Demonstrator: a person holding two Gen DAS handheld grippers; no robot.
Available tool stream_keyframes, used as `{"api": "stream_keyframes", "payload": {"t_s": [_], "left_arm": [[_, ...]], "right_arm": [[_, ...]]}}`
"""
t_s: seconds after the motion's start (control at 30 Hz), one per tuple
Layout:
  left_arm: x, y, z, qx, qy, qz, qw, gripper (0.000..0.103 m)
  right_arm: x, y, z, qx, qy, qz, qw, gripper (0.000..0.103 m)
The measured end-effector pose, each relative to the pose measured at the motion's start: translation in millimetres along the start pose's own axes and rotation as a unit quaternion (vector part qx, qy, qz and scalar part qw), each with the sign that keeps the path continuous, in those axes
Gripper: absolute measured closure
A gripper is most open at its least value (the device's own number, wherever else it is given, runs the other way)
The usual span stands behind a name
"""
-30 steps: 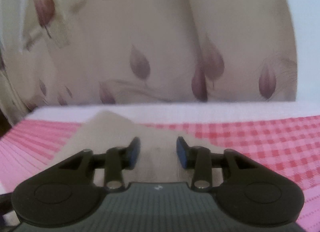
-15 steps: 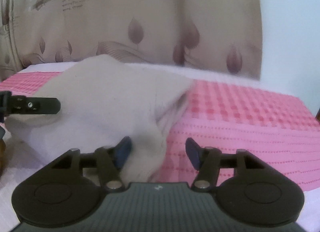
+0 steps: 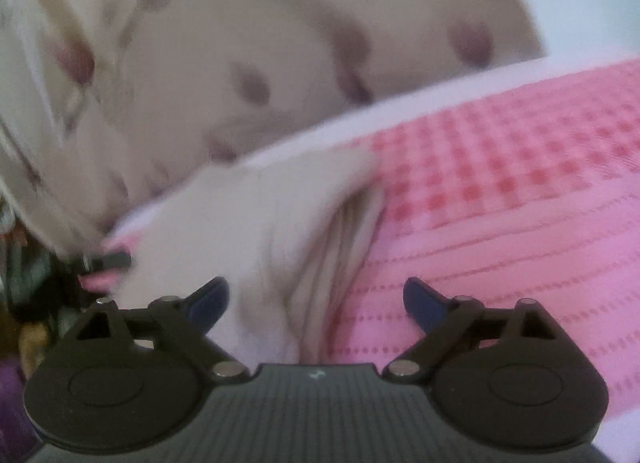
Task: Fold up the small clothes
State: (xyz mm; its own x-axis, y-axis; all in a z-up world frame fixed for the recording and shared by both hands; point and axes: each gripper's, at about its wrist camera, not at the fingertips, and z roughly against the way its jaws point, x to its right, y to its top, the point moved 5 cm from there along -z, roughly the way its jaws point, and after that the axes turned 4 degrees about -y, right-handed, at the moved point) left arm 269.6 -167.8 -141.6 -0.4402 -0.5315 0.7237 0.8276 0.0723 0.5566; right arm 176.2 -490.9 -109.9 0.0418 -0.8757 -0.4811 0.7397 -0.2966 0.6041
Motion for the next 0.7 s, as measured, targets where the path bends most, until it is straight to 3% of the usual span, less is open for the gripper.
{"api": "stream_keyframes", "payload": {"t_s": [0.07, 0.1, 0.13, 0.17, 0.23, 0.3, 0.5, 0.7], "left_arm": [[3, 0, -8, -0.006, -0.001, -0.026, 0.9996, 0.024], [5, 0, -12, -0.009, 0.001, -0.037, 0.9993, 0.027], [5, -1, -15, -0.007, 0.003, -0.041, 0.9991, 0.03], [5, -1, -18, -0.004, 0.001, -0.038, 0.9993, 0.036], [2, -1, -19, 0.003, -0.001, -0.024, 0.9997, 0.042], [1, -3, -17, 0.009, 0.0, -0.021, 0.9997, 0.045], [24, -6, 4, 0.033, 0.012, -0.05, 0.9981, 0.048], [54, -10, 52, 0.053, 0.017, -0.077, 0.9955, 0.048]], "right_arm": [[-13, 4, -12, -0.006, -0.002, 0.039, 0.999, 0.016], [-19, 5, -18, -0.011, 0.007, 0.048, 0.999, 0.028], [-24, 6, -25, -0.018, 0.017, 0.051, 0.998, 0.028], [-29, 8, -31, -0.018, 0.022, 0.052, 0.998, 0.029], [-34, 12, -40, -0.021, 0.034, 0.051, 0.998, 0.044], [-36, 13, -45, -0.016, 0.05, 0.028, 0.998, 0.05], [-47, 10, -28, 0.015, 0.054, 0.009, 0.998, 0.057], [-80, 7, -7, 0.03, 0.076, -0.008, 0.997, 0.057]]}}
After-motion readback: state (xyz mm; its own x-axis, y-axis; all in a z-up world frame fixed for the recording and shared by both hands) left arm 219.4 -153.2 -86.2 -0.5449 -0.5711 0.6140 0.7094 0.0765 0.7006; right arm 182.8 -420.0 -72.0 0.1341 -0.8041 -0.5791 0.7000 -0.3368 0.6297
